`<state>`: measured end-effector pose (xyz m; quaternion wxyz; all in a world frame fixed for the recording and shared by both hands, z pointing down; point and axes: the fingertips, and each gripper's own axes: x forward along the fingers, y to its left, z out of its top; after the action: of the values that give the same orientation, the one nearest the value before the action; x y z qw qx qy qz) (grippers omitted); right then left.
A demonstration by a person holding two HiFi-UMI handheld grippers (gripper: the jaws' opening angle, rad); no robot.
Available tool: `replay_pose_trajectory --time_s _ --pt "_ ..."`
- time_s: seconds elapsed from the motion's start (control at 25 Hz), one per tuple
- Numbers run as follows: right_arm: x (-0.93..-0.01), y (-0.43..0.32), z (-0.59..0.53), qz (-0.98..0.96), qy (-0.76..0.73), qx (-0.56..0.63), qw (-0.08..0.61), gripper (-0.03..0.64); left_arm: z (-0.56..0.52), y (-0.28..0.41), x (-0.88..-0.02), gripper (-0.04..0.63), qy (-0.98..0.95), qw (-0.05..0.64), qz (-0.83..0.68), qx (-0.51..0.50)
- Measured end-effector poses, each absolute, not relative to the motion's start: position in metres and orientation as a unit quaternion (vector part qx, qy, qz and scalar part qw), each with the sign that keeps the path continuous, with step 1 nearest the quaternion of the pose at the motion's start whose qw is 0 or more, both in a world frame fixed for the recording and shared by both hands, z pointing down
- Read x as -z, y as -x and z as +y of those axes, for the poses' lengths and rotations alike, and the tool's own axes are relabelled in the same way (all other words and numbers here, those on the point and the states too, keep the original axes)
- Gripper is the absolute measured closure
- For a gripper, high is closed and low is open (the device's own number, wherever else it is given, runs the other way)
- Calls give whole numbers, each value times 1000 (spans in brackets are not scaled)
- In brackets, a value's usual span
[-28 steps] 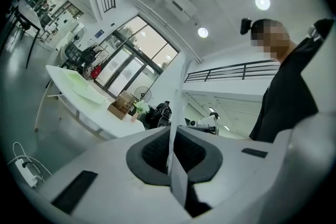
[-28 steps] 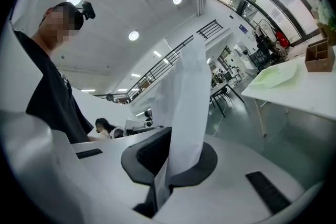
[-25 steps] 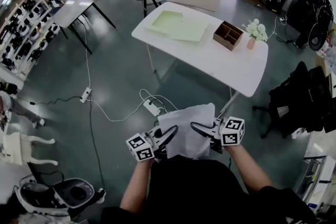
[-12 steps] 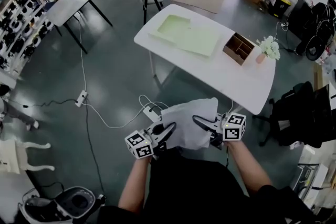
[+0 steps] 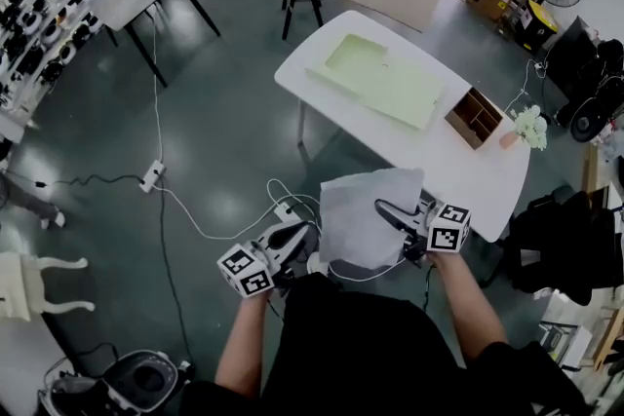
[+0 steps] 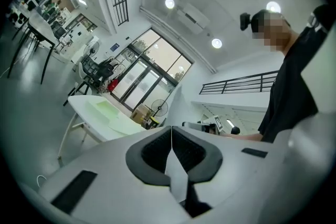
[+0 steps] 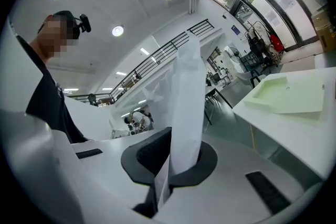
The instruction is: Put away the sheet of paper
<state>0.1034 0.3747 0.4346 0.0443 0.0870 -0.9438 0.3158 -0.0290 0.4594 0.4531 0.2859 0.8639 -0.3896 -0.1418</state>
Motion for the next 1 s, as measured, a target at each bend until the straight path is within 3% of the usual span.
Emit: replay_pose_trajectory --time_s 0.4,1.0 --pt "-448 -38 347 -946 -104 -299 68 618 430 83 -452 591 -876 265 -377 143" --pt "-464 -12 323 -946 -105 -295 80 618 422 118 -453 591 -869 241 -409 135"
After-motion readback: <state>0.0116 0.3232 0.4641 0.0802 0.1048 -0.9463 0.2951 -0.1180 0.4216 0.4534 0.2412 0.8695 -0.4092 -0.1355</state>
